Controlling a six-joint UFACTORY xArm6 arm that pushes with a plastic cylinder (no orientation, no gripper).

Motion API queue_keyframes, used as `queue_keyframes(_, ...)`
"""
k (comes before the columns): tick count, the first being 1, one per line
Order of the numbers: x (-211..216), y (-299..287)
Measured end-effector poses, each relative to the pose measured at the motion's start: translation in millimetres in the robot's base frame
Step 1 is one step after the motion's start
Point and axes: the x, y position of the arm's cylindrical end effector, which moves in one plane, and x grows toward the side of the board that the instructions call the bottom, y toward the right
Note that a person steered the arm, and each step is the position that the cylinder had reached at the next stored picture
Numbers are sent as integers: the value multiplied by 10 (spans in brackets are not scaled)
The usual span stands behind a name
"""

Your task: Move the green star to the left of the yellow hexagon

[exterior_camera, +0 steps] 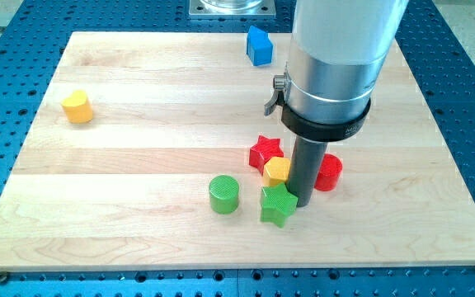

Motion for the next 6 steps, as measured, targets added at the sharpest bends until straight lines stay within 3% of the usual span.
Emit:
queue_keyframes(1, 99, 280)
queue_keyframes(3, 647, -49)
queue_keyframes(6, -46, -403)
